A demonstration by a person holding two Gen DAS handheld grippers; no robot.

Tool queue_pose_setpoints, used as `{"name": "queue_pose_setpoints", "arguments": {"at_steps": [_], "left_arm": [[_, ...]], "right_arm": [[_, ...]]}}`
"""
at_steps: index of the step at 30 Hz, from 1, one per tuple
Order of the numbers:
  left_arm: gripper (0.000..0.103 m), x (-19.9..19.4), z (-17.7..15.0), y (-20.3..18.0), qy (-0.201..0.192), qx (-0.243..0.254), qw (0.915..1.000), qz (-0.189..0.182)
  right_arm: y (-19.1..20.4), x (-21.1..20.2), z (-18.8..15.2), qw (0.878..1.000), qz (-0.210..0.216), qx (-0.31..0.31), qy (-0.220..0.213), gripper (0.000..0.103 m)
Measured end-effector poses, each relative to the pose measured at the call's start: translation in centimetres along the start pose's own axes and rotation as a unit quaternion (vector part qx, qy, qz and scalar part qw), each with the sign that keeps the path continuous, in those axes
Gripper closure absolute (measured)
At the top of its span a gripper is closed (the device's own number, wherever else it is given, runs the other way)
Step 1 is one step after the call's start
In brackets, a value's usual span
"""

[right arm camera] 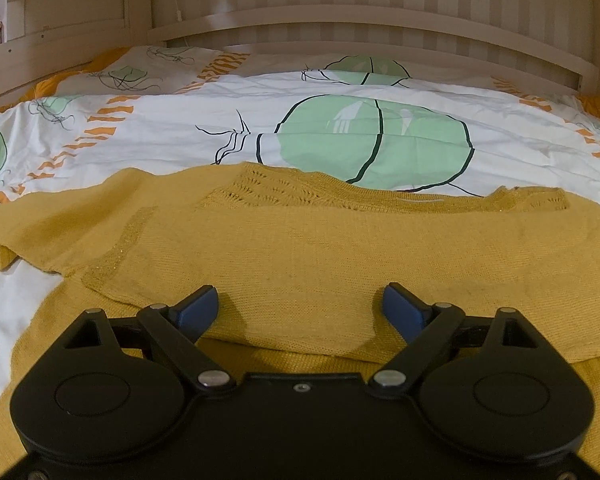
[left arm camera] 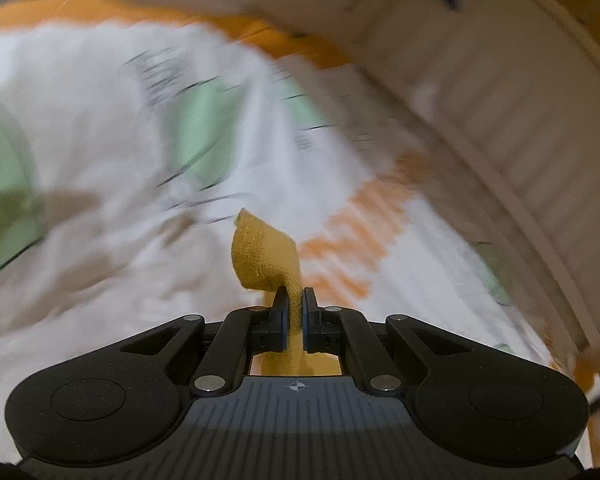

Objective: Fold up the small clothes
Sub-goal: 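Grasp the sweater side edge with the left tool and fold it inward, then grasp the opposite side edge with the right tool and fold it inward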

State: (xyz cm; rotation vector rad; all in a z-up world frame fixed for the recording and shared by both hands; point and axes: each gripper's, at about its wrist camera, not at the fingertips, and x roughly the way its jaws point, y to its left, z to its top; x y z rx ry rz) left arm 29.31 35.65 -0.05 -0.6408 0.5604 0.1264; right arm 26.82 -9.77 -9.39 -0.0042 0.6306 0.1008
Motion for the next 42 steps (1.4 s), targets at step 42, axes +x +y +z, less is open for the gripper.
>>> {"name": "queue_pose_setpoints", "arguments": {"at_steps": [42], "left_arm": [[0.058, 1.3, -26.7, -32.7, 0.137, 0.326, 0.9162, -0.188]], "right_arm": [[-12.6, -10.9, -2.1, 0.991, 0.008, 0.131, 0.023, 0.011]]}}
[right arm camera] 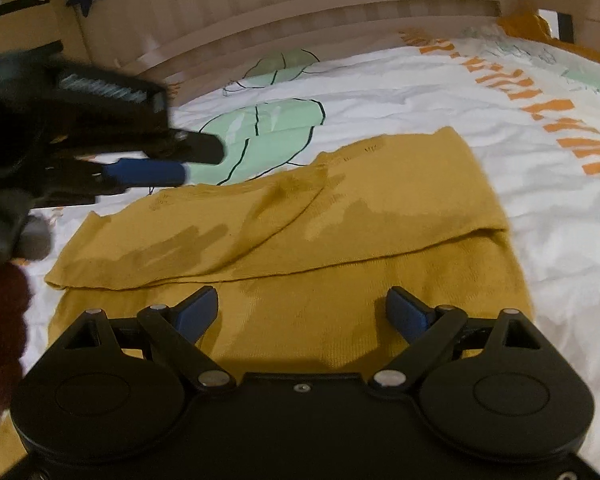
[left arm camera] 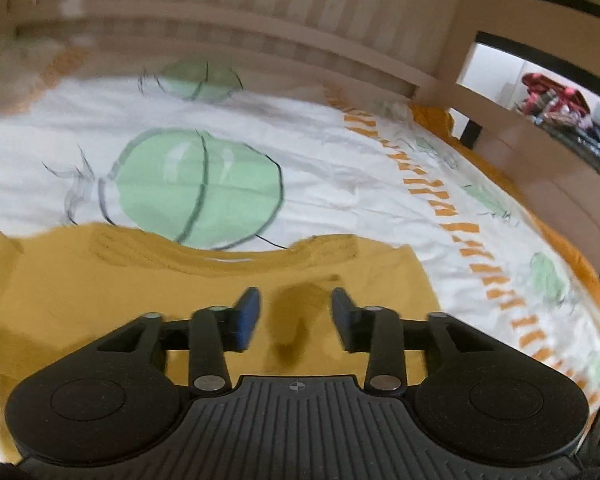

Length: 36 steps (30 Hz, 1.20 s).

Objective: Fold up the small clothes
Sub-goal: 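Grasp the opposite side edge with the right tool and fold it inward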

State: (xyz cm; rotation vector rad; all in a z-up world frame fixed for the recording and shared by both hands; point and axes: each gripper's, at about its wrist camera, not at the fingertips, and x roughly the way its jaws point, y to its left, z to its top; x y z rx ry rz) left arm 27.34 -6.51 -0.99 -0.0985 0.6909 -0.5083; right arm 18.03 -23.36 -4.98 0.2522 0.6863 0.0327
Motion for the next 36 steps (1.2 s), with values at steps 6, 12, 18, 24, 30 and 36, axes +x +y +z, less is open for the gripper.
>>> {"name": "queue_pose_setpoints", "arguments": {"at_steps": [6, 12, 18, 24, 30, 36], "left_arm": [[0.057, -3.7, -2.7, 3.8, -0.017, 0.001, 0.9974, 0.069], [0.057, -4.0, -5.1, 7.7, 0.016, -0.036, 0.9912, 0.127], [0.057, -3.9, -7.7, 10.4, 0.032, -0.052, 0.9858, 0.156], [0.056, -3.6, -9.6, 9.8, -0.005, -0.029, 0.9853, 0.168], [0.055, -3.5, -9.9, 10.5, -0.011, -0.043, 0.9864, 0.159], [0.055, -3.4, -10.0, 10.5, -0.01, -0.042, 0.9863, 0.159]], "right_arm": [[0.4, -0.4, 0.5, 1.0, 0.006, -0.013, -0.005, 0.011], [0.4, 0.5, 2.4, 1.0, 0.019, -0.012, -0.011, 0.011], [0.2, 2.5, 4.2, 1.0, 0.018, -0.019, -0.011, 0.015], [-0.2, 5.0, 4.7, 1.0, 0.014, -0.021, 0.014, 0.024], [-0.5, 6.5, 4.4, 0.999, 0.012, -0.01, 0.034, 0.047], [0.8, 5.2, 6.1, 0.998, 0.047, -0.033, 0.029, 0.088]]}}
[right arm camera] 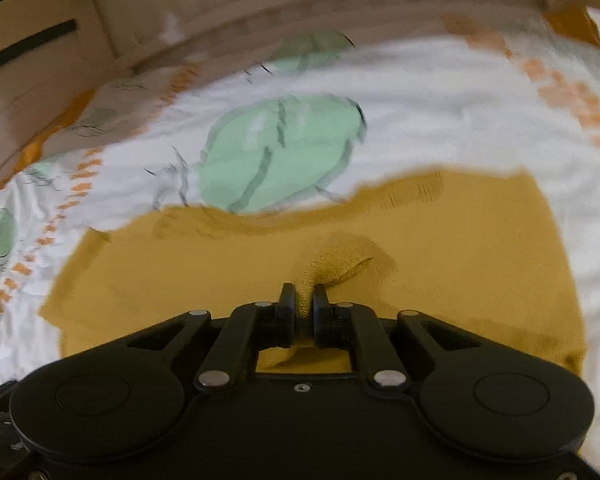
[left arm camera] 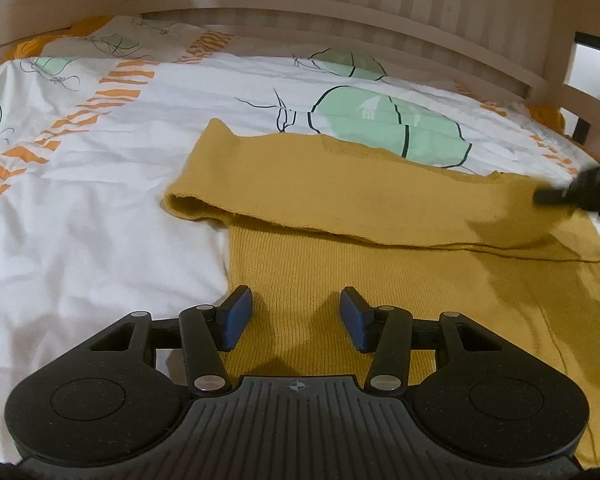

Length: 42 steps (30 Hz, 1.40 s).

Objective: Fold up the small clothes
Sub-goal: 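Grasp the opposite side edge with the right tool and fold it inward, then move both tools to the sweater hem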

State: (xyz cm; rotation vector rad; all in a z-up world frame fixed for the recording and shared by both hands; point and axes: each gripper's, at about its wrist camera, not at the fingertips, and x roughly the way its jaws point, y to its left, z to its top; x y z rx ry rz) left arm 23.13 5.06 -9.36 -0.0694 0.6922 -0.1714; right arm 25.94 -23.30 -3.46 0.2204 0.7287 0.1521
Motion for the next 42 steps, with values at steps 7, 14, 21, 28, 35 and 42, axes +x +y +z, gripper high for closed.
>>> {"name": "queue_pose_setpoints", "arguments": {"at_steps": [7, 14, 21, 28, 35, 42], "left_arm": [[0.055, 0.0, -0.1, 0.0, 0.0, 0.0, 1.0, 0.0], [0.055, 0.0, -0.1, 0.0, 0.0, 0.001, 1.0, 0.001], [0.054, 0.0, -0.1, -0.1, 0.001, 0.004, 1.0, 0.003], [0.054, 0.0, 0.0, -0.2, 0.003, 0.009, 0.9999, 0.006], [0.041, 0.1, 0.4, -0.7, 0.015, 0.028, 0.9995, -0.002], [0.027, -1.0, 0.1, -1.7, 0.054, 0.062, 0.9966, -0.007]], "right_arm": [[-1.9, -4.1, 4.1, 0.998, -0.033, -0.017, -0.043, 0.088], [-6.1, -2.8, 3.1, 0.996, -0.09, 0.0, -0.003, 0.088], [-7.3, -1.1, 1.0, 0.992, -0.119, 0.009, 0.035, 0.078], [-7.8, -3.4, -0.7, 0.991, -0.128, 0.029, 0.009, 0.049], [-6.9, -7.4, -3.6, 0.993, -0.108, 0.048, -0.007, 0.043], [-5.3, -10.9, -6.8, 0.995, -0.097, 0.039, -0.008, 0.037]]}}
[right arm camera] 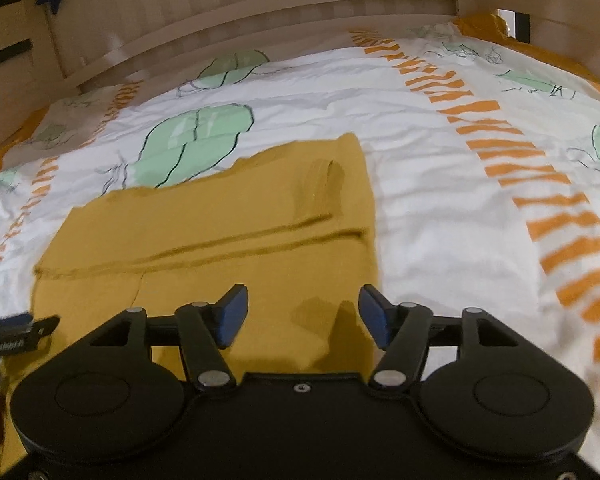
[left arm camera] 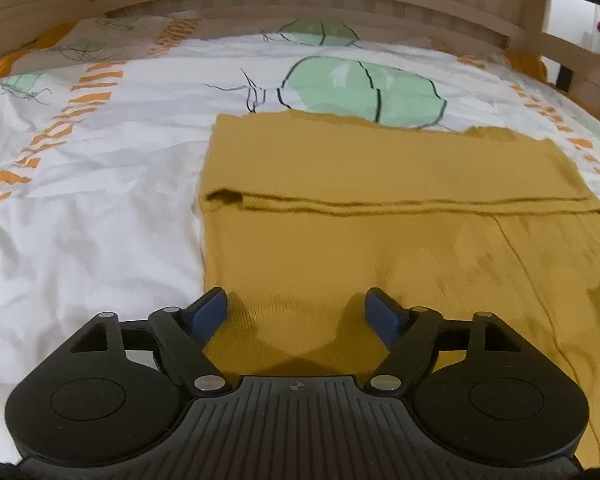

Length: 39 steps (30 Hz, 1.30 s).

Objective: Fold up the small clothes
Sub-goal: 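Move both tools to the sweater hem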

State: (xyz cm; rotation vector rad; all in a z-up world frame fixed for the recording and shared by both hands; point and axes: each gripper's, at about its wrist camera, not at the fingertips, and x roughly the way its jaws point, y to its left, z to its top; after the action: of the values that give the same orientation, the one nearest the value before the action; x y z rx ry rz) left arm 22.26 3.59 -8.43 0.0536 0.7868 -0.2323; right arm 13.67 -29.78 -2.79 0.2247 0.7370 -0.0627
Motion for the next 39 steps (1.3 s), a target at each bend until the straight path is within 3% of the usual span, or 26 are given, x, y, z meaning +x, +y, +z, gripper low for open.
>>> {"name": "queue_pose_setpoints", "arguments": {"at_steps": [7, 19, 24, 32, 39], "left_arm": [[0.024, -3.4, -2.3, 0.0, 0.026, -0.002, 0.9993, -0.029], [0.024, -10.2, -7.0, 0.7, 0.046, -0.005, 0.9986, -0.028], [0.025, -12.2, -8.3, 2.1, 0.059, -0.05, 0.9964, -0.036], [0.025, -13.7, -9.9, 3.7, 0.071, -0.099, 0.9917, -0.04], [0.025, -14.0, -10.6, 3.8, 0.071, -0.087, 0.9927, -0.046]], "right_arm": [[-0.3, -3.5, -2.8, 1.0, 0.005, 0.025, 0.0, 0.031], [-1.4, -7.9, -5.7, 0.997, 0.01, 0.069, 0.017, 0.03], [-1.7, -9.2, -6.5, 0.997, 0.021, 0.072, 0.036, 0.026], [-3.6, -10.7, -8.1, 0.991, 0.042, 0.102, 0.074, 0.025], [-5.2, -11.1, -9.4, 0.986, 0.056, 0.111, 0.11, 0.026]]}}
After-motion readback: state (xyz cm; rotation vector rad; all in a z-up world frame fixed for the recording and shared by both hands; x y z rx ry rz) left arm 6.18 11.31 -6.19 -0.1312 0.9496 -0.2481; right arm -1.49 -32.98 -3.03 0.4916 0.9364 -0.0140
